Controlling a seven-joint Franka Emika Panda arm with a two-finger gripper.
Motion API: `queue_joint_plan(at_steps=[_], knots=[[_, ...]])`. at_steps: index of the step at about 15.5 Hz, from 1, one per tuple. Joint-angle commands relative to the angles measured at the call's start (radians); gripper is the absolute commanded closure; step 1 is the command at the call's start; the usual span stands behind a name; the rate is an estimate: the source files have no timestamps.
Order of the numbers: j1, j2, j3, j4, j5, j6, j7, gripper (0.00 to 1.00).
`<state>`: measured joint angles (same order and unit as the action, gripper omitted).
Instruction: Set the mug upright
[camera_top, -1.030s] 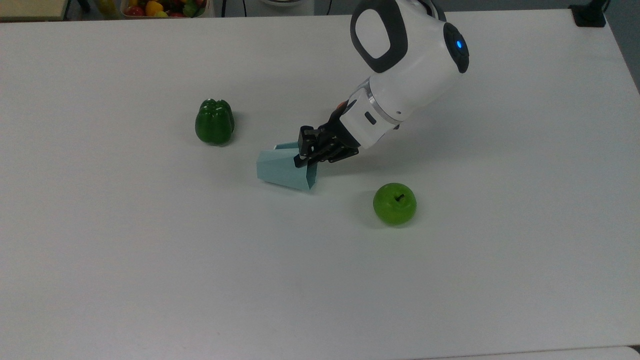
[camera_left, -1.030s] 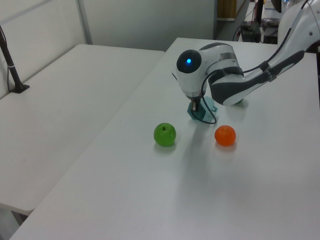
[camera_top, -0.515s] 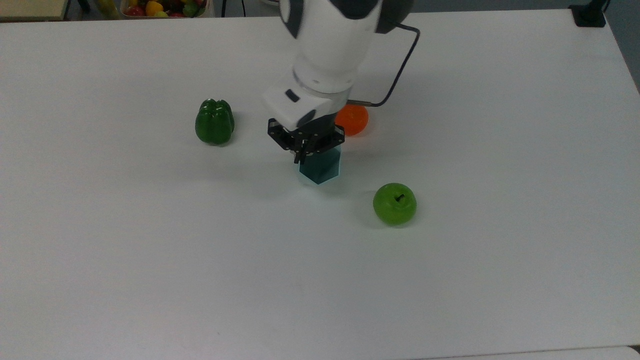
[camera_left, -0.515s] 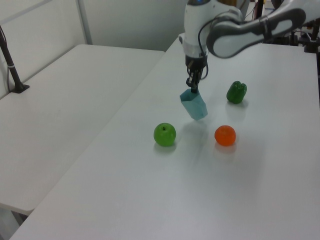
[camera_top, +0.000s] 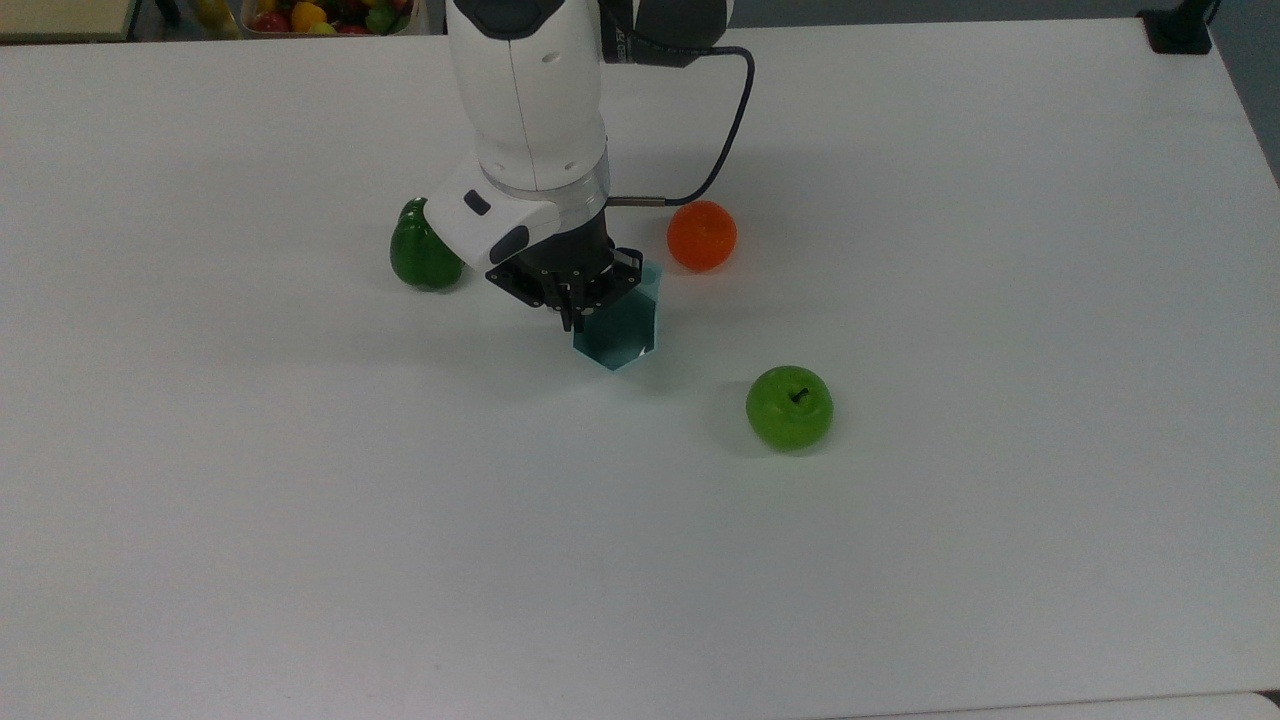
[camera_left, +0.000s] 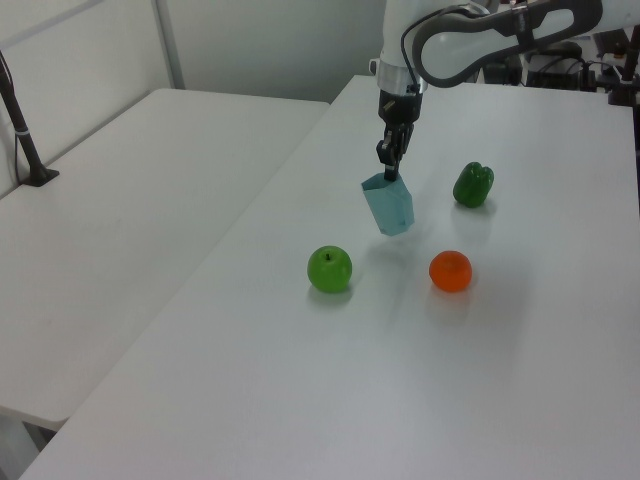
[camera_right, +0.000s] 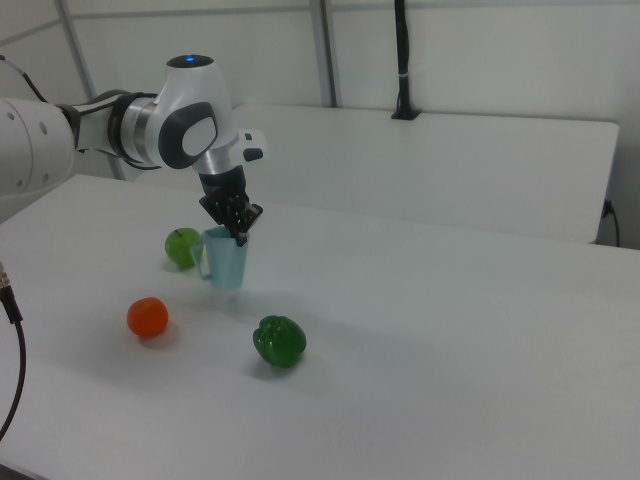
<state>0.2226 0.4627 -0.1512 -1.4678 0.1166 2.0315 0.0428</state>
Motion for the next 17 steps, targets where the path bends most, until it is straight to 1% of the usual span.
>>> queue_joint_plan(at_steps=[1, 3, 4, 5, 6, 7, 8, 9, 10, 12, 15, 17], knots=[[0.007, -0.021, 0.002, -0.057, 0.006, 0.076, -0.032, 0.67], [0.012, -0.013, 0.002, -0.065, -0.002, 0.095, -0.032, 0.54], [0.012, -0.010, 0.002, -0.065, -0.014, 0.096, -0.032, 0.53], [0.012, -0.010, 0.002, -0.065, -0.025, 0.096, -0.032, 0.48], [0.012, -0.012, 0.002, -0.065, -0.026, 0.093, -0.032, 0.38], [0.012, -0.019, 0.002, -0.065, -0.026, 0.084, -0.032, 0.32], [0.006, -0.032, 0.002, -0.065, -0.026, 0.081, -0.032, 0.30], [0.004, -0.044, 0.002, -0.065, -0.026, 0.076, -0.028, 0.18], [0.001, -0.061, 0.001, -0.062, -0.025, 0.046, -0.021, 0.00], [-0.009, -0.099, -0.005, -0.056, -0.025, -0.063, -0.031, 0.00], [-0.023, -0.173, -0.007, -0.055, -0.026, -0.190, -0.009, 0.00], [-0.051, -0.208, -0.010, -0.054, -0.026, -0.279, -0.004, 0.00]])
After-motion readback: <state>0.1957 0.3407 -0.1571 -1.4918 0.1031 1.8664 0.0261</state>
